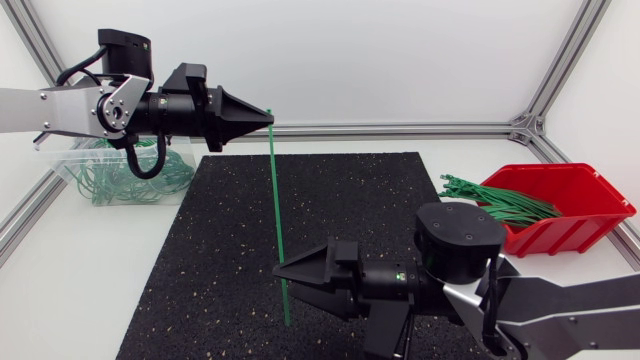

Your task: Take a green cable tie from the red box, thread the tail through the head to close it, then place it in the transparent bin on the left.

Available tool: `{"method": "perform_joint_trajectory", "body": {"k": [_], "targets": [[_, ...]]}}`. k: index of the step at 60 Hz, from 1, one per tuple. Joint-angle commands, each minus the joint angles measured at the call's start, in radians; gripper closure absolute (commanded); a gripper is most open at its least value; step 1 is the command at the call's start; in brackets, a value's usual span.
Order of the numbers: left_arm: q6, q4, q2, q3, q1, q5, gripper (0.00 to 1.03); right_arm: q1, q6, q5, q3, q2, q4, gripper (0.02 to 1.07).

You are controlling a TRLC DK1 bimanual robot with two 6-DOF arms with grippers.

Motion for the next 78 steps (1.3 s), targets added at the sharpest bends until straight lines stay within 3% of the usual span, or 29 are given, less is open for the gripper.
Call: {"method": "perform_joint_trajectory", "body": {"k": [1, 11, 15, 20, 27, 40, 78], "targets": [[-0.029, -0.002, 0.028, 0.023, -0.007, 0.019, 0.99, 0.005, -0.064, -0.017, -0.015, 0.021, 0.024, 0.22], [-0.031, -0.003, 0.028, 0.022, -0.014, 0.019, 0.99, 0.009, -0.079, -0.036, -0.022, 0.02, 0.021, 0.23], [-0.031, -0.003, 0.027, 0.02, -0.016, 0.019, 0.99, 0.012, -0.079, -0.037, -0.024, 0.021, 0.017, 0.33], [-0.029, -0.002, 0.024, 0.017, -0.017, 0.019, 0.99, 0.012, -0.079, -0.037, -0.019, 0.023, 0.014, 0.35], [-0.028, -0.002, 0.022, 0.013, -0.019, 0.019, 0.99, 0.01, -0.079, -0.048, -0.022, 0.023, 0.011, 0.6], [-0.026, -0.002, 0.018, 0.006, -0.025, 0.018, 0.99, 0.012, -0.077, -0.054, -0.039, 0.026, 0.008, 0.8], [-0.026, -0.003, -0.011, -0.012, -0.039, 0.018, 0.99, -0.007, -0.074, -0.053, -0.015, 0.02, 0.005, 0.98]]}}
